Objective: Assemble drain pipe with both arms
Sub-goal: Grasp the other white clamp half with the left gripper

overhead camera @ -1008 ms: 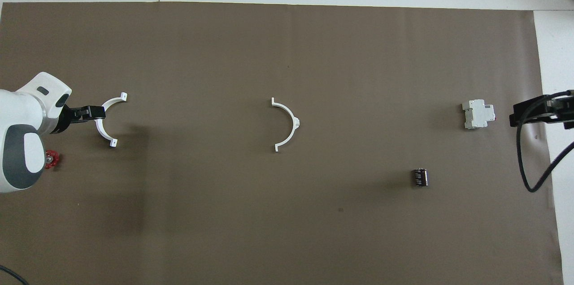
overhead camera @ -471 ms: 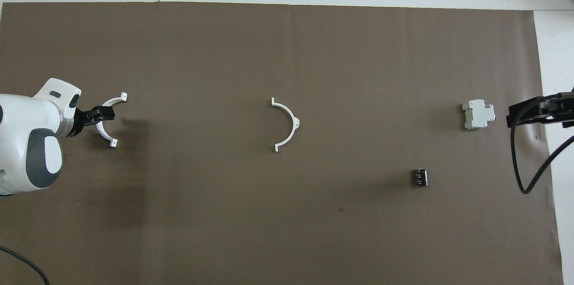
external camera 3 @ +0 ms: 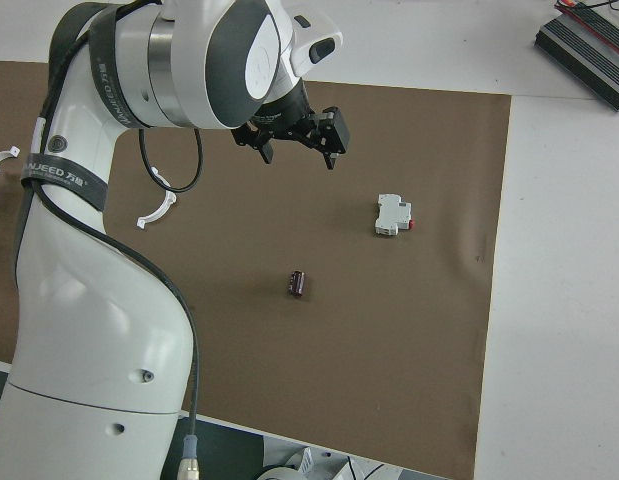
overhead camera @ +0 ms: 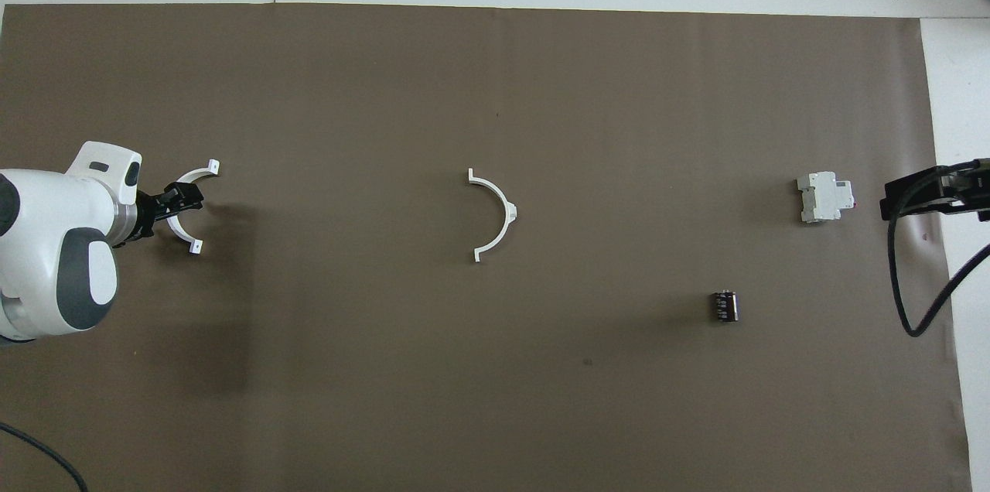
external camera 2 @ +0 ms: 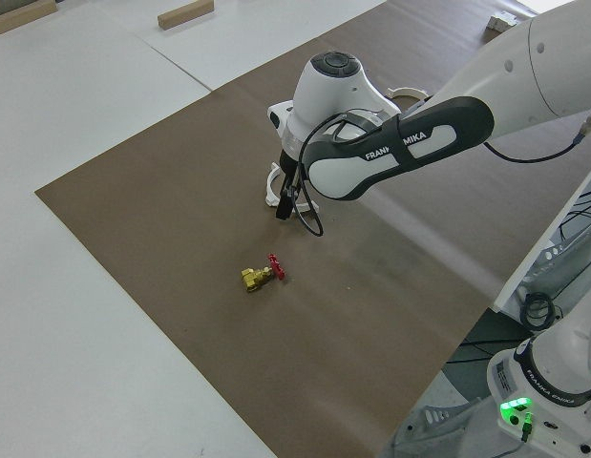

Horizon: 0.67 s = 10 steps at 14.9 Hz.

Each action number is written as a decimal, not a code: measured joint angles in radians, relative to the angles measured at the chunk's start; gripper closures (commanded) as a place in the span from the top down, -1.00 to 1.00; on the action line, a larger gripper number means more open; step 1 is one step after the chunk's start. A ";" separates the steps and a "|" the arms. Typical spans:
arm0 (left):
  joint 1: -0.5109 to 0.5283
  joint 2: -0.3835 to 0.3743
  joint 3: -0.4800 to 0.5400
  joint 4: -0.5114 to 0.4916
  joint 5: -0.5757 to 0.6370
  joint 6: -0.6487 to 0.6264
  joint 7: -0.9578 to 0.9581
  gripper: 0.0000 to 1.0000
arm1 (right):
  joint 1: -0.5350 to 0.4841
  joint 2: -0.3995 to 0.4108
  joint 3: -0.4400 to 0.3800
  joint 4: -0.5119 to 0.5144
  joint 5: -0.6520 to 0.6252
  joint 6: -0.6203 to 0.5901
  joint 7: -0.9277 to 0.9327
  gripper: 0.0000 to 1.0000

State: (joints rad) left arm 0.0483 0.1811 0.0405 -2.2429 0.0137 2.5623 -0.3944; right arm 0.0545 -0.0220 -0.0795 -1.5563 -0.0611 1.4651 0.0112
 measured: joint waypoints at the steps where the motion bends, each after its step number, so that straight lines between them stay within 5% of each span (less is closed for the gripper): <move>1: 0.000 0.000 0.000 -0.003 0.000 0.000 -0.001 0.81 | 0.000 0.000 0.000 0.000 0.001 0.000 0.000 1.00; 3: 0.000 0.000 0.000 -0.006 0.000 0.000 -0.002 0.17 | 0.000 0.000 0.001 0.000 0.005 -0.001 0.000 1.00; 5: 0.000 0.000 0.000 -0.008 0.000 0.000 -0.012 -0.77 | 0.000 0.000 0.000 0.000 0.024 -0.001 0.001 1.00; 6: 0.000 0.000 0.000 -0.010 0.000 0.000 -0.019 -1.00 | 0.000 0.000 0.000 0.000 0.032 -0.001 0.002 1.00; 10: -0.001 -0.004 0.000 -0.011 0.000 -0.002 -0.023 -1.00 | 0.000 0.000 0.000 0.000 0.039 -0.001 0.002 1.00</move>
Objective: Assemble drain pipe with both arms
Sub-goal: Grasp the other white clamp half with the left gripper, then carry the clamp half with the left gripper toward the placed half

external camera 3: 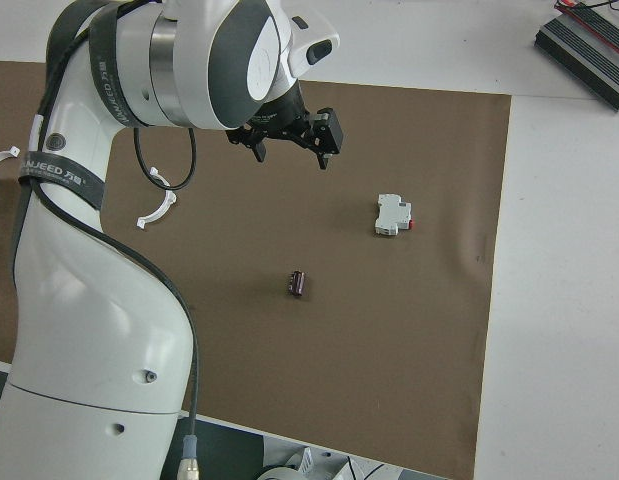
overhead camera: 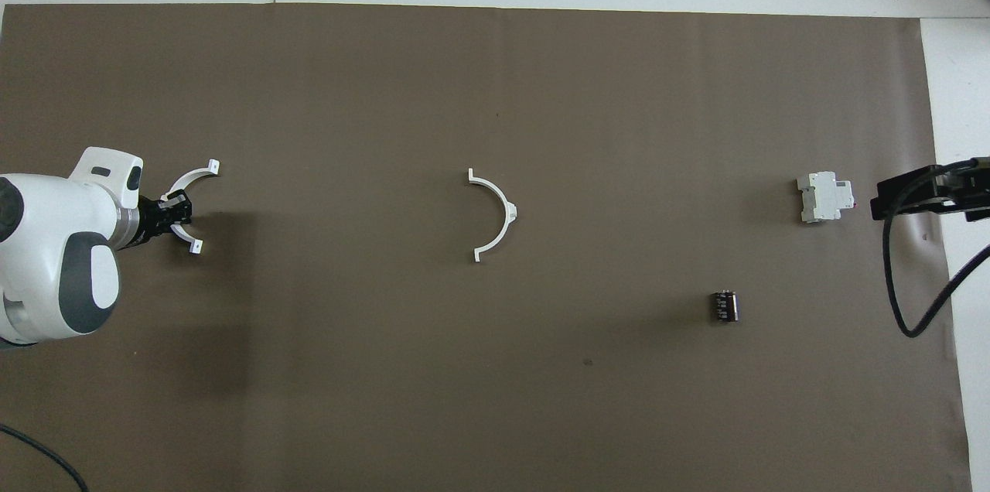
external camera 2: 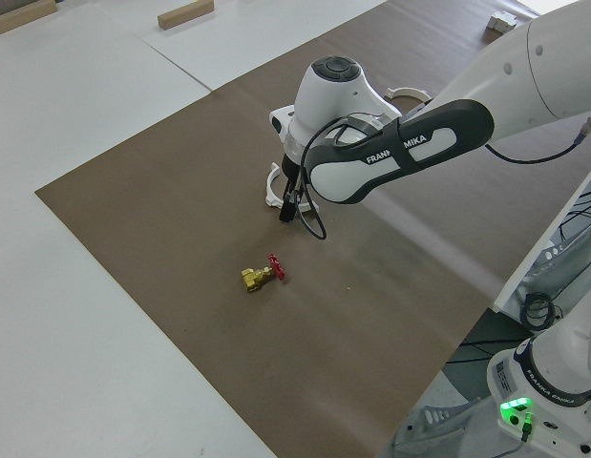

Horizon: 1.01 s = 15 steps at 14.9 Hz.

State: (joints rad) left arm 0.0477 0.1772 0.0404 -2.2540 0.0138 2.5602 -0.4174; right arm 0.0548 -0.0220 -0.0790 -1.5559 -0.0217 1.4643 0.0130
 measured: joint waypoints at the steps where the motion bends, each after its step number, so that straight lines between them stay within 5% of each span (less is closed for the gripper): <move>1: -0.002 0.000 -0.001 0.001 0.000 -0.002 0.000 -1.00 | -0.001 0.000 -0.001 0.000 0.000 0.000 0.000 1.00; 4: -0.022 0.000 -0.008 0.033 0.000 -0.057 -0.001 -1.00 | -0.002 0.000 -0.001 0.000 0.000 0.000 0.000 1.00; 8: -0.092 -0.007 -0.015 0.197 0.000 -0.269 -0.027 -1.00 | -0.002 0.000 -0.001 0.000 0.000 0.000 0.000 1.00; 15: -0.426 -0.009 -0.021 0.274 0.001 -0.336 -0.625 -1.00 | -0.006 0.000 -0.004 -0.001 0.001 0.000 0.000 1.00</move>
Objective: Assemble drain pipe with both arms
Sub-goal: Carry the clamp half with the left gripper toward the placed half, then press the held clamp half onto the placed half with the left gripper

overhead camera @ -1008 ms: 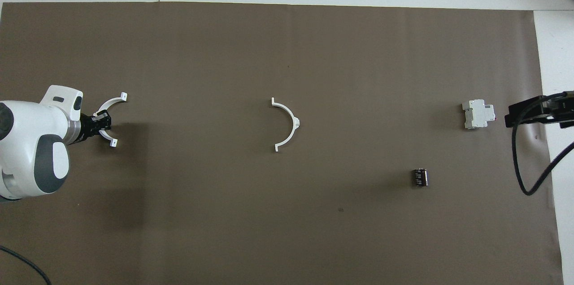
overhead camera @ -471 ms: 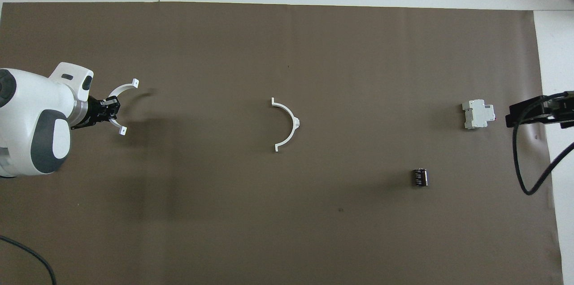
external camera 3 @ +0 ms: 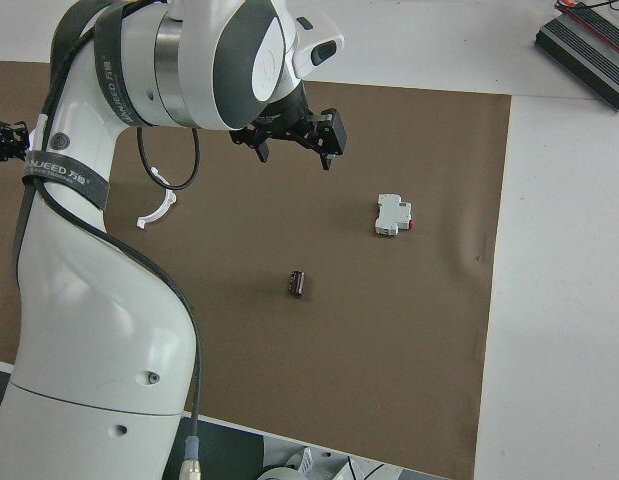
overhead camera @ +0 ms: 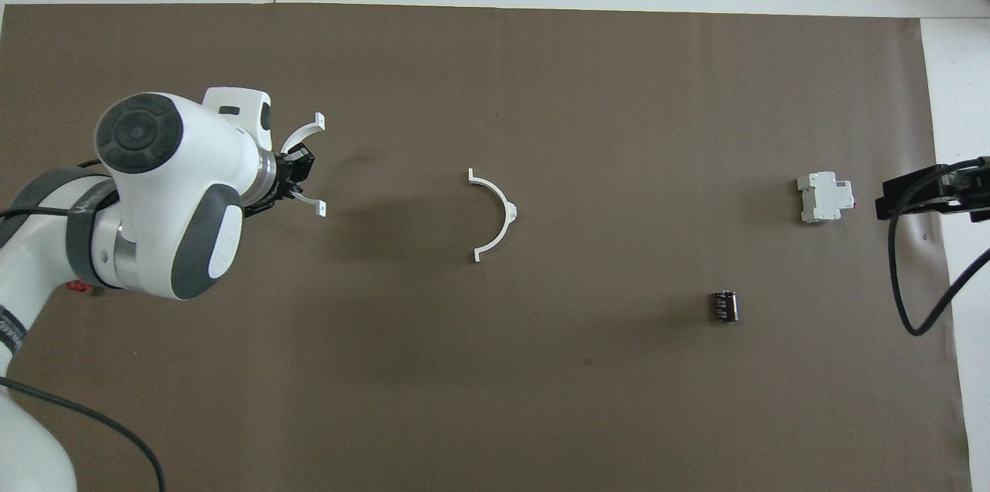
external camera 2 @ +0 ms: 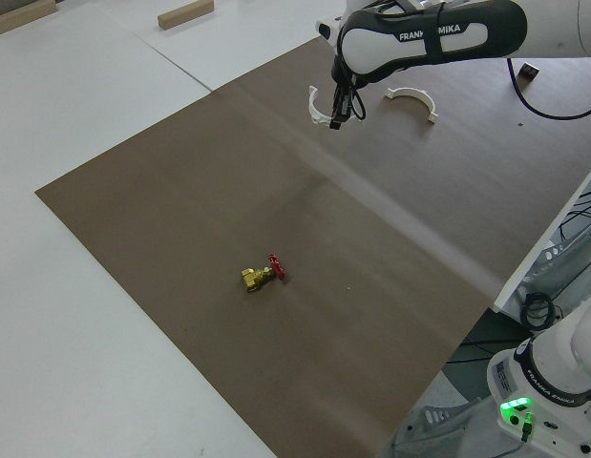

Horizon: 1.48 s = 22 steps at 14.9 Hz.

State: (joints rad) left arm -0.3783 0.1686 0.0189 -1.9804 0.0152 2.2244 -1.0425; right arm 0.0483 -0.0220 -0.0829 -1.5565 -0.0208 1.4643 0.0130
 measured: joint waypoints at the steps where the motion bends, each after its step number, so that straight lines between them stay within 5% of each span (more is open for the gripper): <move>1: -0.038 0.000 -0.001 0.000 0.000 0.002 -0.051 -1.00 | 0.000 0.000 0.001 0.000 0.000 0.000 0.000 1.00; 6: -0.145 0.016 0.000 -0.026 0.000 0.102 -0.217 -1.00 | 0.001 0.000 0.003 0.000 0.000 0.000 0.000 1.00; 10: -0.235 0.102 0.003 -0.039 0.000 0.178 -0.318 -1.00 | 0.001 0.000 0.003 0.000 0.001 0.000 0.000 1.00; 22: -0.242 0.154 0.022 -0.025 0.000 0.286 -0.327 -1.00 | 0.001 0.000 0.003 0.000 0.001 0.000 0.000 1.00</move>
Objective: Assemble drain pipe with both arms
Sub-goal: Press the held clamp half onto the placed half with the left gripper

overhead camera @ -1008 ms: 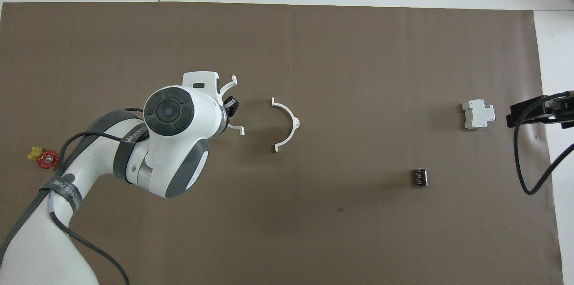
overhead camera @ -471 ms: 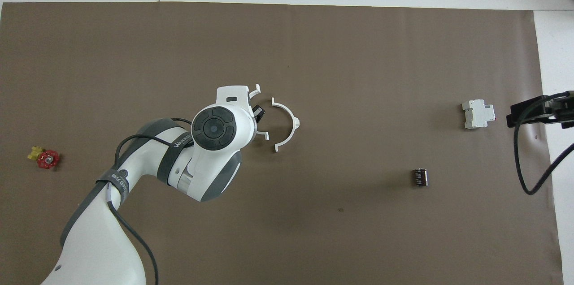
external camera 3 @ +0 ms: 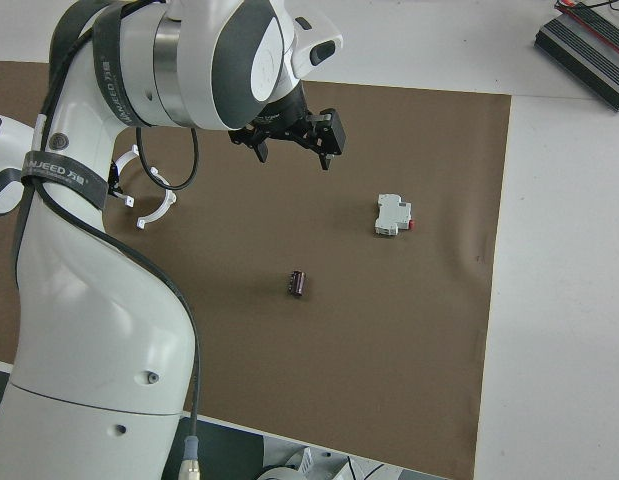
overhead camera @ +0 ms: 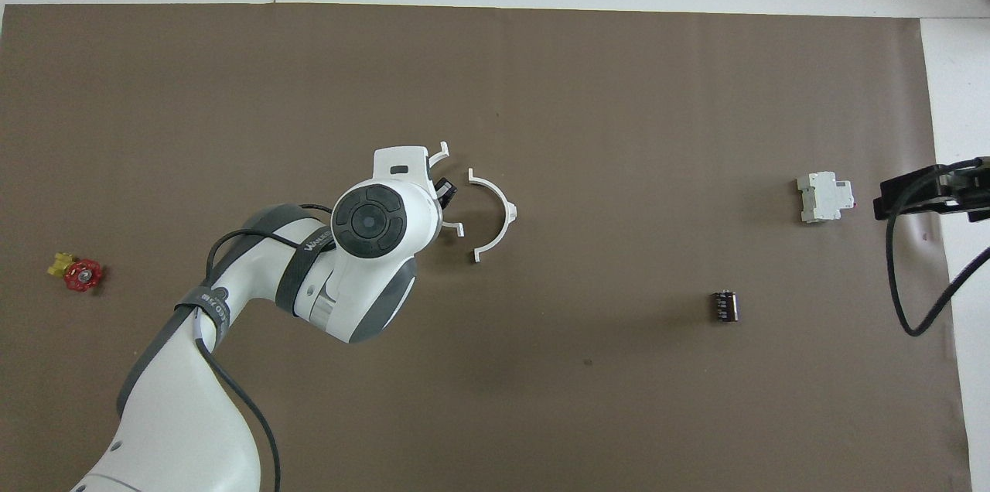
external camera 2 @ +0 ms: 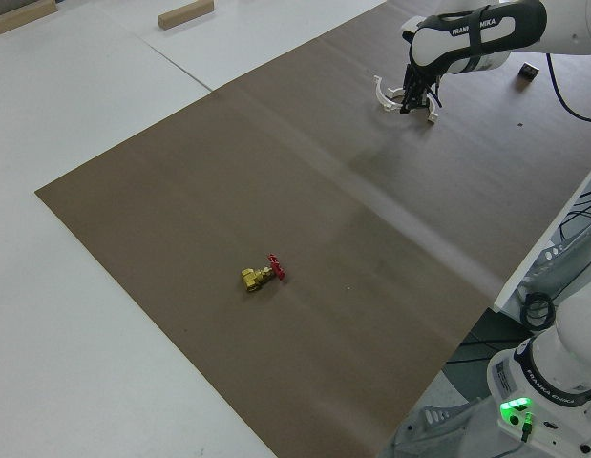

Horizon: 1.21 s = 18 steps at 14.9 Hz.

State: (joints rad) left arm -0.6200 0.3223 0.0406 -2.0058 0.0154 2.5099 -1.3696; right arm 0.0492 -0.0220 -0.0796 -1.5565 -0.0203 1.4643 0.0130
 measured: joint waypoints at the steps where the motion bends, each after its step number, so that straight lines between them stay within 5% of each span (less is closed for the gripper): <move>1: -0.001 0.003 -0.001 -0.002 0.000 0.000 0.000 -1.00 | 0.000 0.000 0.000 0.000 0.000 0.000 0.000 1.00; 18: -0.029 0.003 -0.010 0.005 0.058 -0.093 -0.001 -1.00 | 0.000 0.000 0.000 0.000 0.000 0.000 0.000 1.00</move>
State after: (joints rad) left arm -0.6486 0.3254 0.0307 -2.0003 0.0737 2.4174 -1.3702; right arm 0.0492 -0.0220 -0.0796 -1.5565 -0.0203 1.4643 0.0130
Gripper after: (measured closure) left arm 0.930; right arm 0.000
